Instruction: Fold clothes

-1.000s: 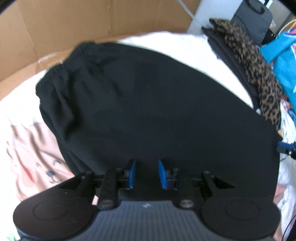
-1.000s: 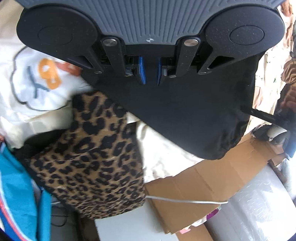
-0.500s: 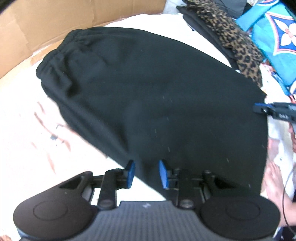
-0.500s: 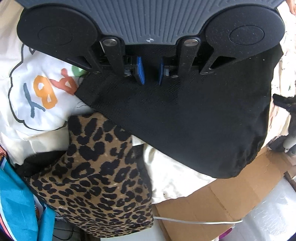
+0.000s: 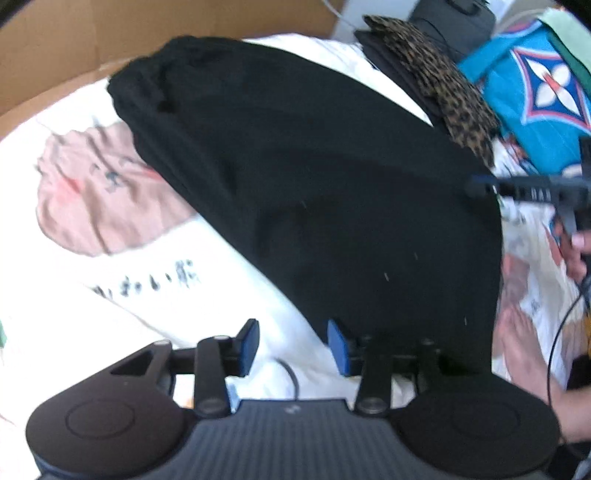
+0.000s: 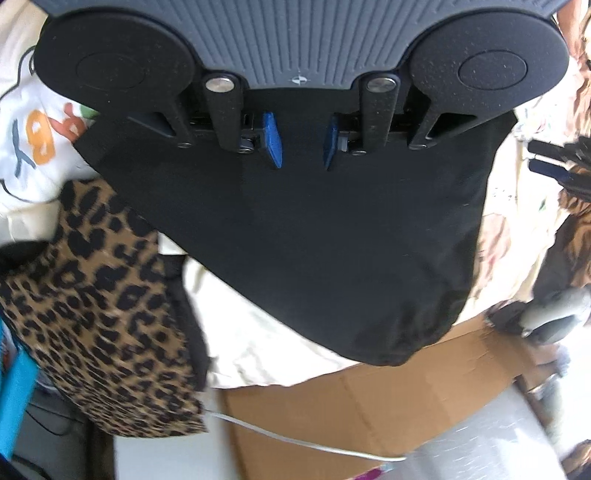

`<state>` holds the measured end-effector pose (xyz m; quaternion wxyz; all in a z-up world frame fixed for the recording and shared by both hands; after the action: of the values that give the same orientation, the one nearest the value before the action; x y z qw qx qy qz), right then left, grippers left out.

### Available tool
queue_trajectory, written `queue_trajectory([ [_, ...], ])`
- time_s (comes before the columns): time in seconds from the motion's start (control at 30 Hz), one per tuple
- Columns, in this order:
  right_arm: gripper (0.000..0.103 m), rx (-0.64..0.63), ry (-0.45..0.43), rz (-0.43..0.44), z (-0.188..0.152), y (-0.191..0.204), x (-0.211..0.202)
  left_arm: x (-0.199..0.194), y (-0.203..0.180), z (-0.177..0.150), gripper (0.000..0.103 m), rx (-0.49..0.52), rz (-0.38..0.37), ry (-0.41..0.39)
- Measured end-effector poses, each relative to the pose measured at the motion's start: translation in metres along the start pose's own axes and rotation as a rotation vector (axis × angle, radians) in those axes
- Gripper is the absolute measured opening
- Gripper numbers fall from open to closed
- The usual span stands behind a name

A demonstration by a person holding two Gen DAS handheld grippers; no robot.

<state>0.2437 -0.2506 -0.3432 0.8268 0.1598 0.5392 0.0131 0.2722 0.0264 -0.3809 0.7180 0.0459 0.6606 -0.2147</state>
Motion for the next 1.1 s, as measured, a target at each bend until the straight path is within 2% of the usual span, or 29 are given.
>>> queue_trajectory([
  [0.2,0.032,-0.147,0.079,0.06,-0.009,0.05,0.002,0.017,-0.025,-0.027,0.045,0.068,-0.041,-0.035],
  [0.27,0.032,-0.206,0.114,0.087,-0.018,0.07,0.006,0.024,-0.023,-0.036,0.045,0.048,-0.065,-0.053],
  [0.33,0.032,-0.266,0.144,0.11,-0.027,0.089,0.009,0.033,-0.024,-0.036,0.046,0.022,-0.082,-0.065],
  [0.5,0.032,-0.322,0.198,0.158,-0.046,0.125,0.016,0.037,-0.02,-0.016,0.046,0.006,-0.036,-0.112],
  [0.57,0.033,-0.349,0.199,0.182,-0.051,0.135,0.013,0.04,-0.019,-0.013,0.046,-0.013,-0.044,-0.113],
  [0.7,0.038,-0.383,0.216,0.189,-0.058,0.147,0.014,0.038,-0.019,-0.011,0.046,-0.027,-0.068,-0.139],
  [0.83,0.049,-0.423,0.235,0.216,-0.067,0.162,0.019,0.031,-0.017,-0.005,0.046,-0.047,-0.083,-0.184],
  [0.93,0.055,-0.473,0.244,0.205,-0.073,0.172,0.024,0.032,-0.019,0.006,0.046,-0.043,-0.092,-0.19],
  [1.1,0.056,-0.562,0.231,0.128,-0.074,0.183,0.037,0.022,-0.018,0.006,0.046,-0.013,-0.103,-0.2],
])
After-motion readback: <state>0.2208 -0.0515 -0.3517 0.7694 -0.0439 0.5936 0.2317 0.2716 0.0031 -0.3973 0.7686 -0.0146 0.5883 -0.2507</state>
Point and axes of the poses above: each gripper's, at about its wrist camera, not at the fingertips, and x roughly the way its jaws point, y to its left, z to its top, the point moved 7 cm from there along x, roughly the way its jaws point, and after that the axes turned 12 degrees about y, right-handed, at the moved point
